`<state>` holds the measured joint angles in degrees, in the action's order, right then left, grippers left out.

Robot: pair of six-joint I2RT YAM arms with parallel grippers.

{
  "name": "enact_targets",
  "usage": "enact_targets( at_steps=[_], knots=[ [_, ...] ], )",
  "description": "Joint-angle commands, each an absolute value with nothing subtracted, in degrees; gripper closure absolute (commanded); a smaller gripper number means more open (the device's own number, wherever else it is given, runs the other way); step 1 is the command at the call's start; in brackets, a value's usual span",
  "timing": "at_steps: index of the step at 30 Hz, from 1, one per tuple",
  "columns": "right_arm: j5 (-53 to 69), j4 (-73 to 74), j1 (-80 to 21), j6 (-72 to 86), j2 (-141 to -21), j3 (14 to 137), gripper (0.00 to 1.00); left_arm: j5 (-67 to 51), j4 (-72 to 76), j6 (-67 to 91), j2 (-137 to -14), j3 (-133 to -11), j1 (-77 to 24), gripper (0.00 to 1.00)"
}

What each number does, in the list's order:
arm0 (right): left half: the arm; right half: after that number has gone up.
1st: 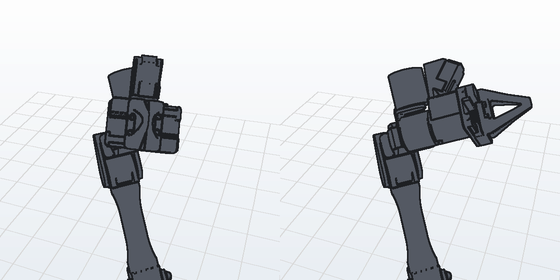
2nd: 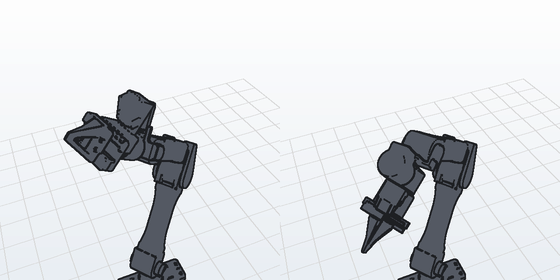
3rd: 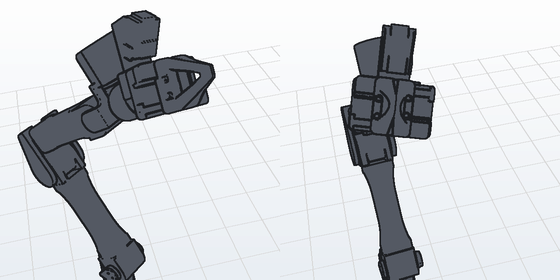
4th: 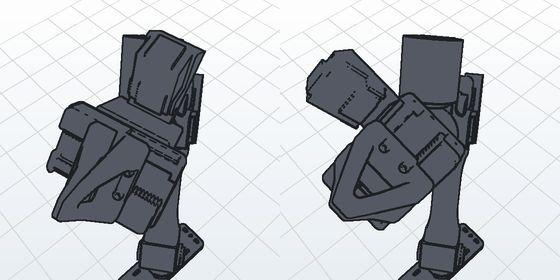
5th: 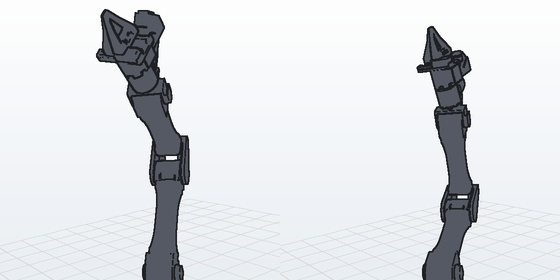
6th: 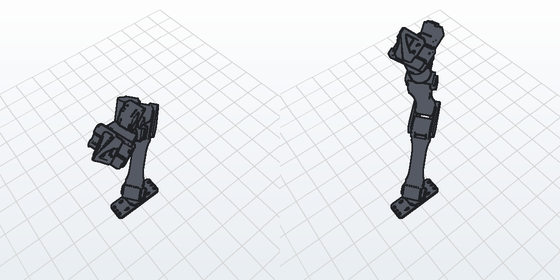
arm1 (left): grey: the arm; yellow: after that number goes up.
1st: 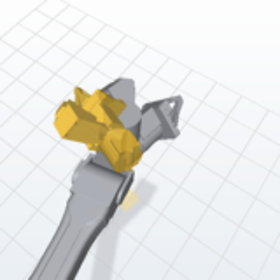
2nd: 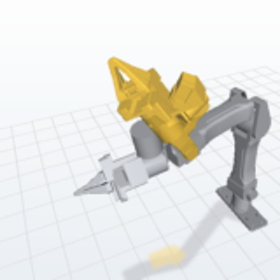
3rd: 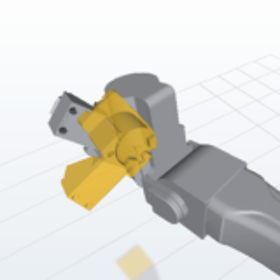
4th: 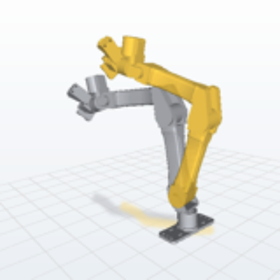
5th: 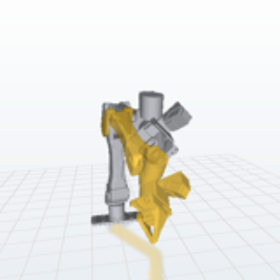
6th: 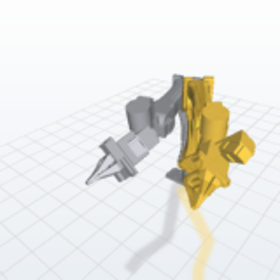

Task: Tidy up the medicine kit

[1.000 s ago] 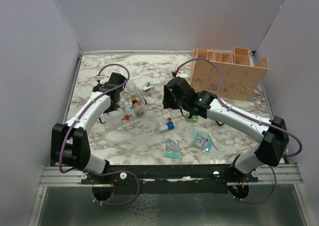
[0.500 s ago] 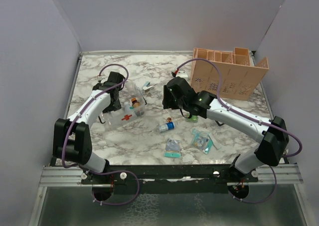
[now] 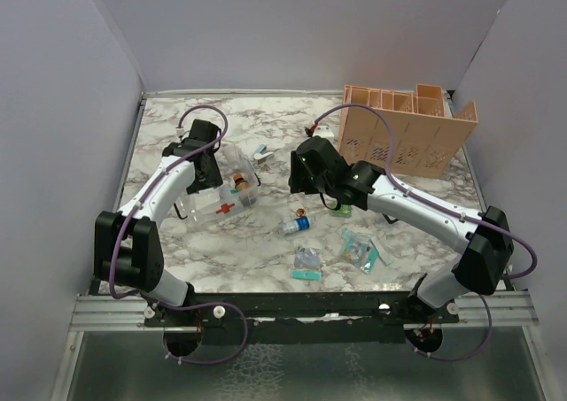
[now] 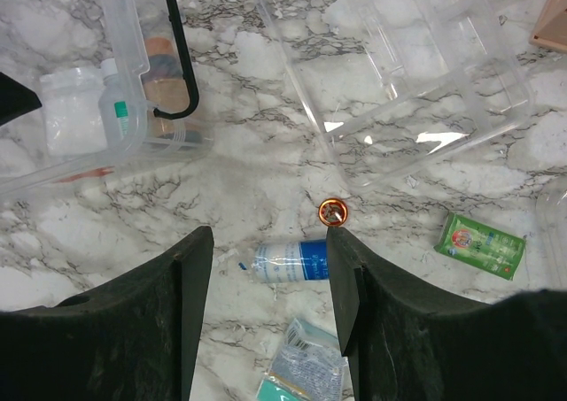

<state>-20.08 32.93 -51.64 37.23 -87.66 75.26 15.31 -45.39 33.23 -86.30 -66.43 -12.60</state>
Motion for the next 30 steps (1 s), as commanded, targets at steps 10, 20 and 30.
enact_targets(
  at_steps=[10,20,30],
  knots=[
    [-21.62,32.26,-51.42,37.97,-86.37,74.33,0.46,16.0,-37.24,33.59,-87.86,-63.12,-11.51,0.66],
    [-21.97,32.91,-51.37,38.31,-85.91,73.76,0.46,23.7,-32.39,36.9,-95.58,-61.97,-11.47,0.82],
    [-23.39,33.73,-51.37,38.58,-84.84,73.1,0.46,25.0,-31.15,40.65,-96.39,-56.45,-11.51,0.89]
  ],
)
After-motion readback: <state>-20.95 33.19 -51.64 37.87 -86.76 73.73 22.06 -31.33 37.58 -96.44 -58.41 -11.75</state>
